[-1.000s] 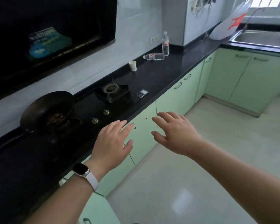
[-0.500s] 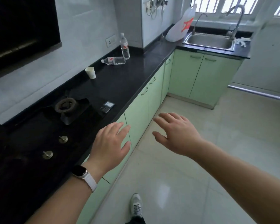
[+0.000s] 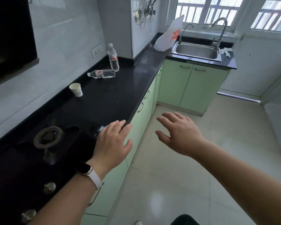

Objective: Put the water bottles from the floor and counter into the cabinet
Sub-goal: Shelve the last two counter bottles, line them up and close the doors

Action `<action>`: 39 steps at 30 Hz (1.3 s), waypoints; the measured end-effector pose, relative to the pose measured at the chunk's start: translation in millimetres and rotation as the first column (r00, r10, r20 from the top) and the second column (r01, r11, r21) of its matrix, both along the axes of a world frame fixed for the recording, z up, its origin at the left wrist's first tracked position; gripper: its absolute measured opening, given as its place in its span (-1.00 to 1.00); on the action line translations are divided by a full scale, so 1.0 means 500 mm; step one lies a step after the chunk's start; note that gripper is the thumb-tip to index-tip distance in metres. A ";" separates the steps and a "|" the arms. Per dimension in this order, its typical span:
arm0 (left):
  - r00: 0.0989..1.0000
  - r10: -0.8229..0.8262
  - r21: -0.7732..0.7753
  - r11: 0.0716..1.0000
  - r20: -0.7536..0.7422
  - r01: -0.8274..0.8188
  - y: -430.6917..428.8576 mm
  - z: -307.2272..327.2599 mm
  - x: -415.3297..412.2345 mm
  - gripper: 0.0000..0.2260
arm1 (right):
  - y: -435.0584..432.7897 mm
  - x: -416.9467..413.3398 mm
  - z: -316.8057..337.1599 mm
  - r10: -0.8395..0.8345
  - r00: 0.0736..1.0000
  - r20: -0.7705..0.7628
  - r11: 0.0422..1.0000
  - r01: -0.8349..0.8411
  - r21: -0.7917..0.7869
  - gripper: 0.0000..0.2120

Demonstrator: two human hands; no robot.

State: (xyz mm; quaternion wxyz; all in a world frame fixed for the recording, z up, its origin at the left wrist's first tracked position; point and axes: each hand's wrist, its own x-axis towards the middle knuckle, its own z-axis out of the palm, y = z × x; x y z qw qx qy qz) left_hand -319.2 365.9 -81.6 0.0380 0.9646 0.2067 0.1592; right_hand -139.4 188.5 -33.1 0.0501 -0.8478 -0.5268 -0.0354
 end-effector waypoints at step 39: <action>0.997 0.078 0.031 0.996 -0.017 -0.078 0.286 -0.008 0.805 -0.56 | 0.335 0.825 -0.051 0.146 0.983 -0.114 0.989 -0.146 0.004 -0.47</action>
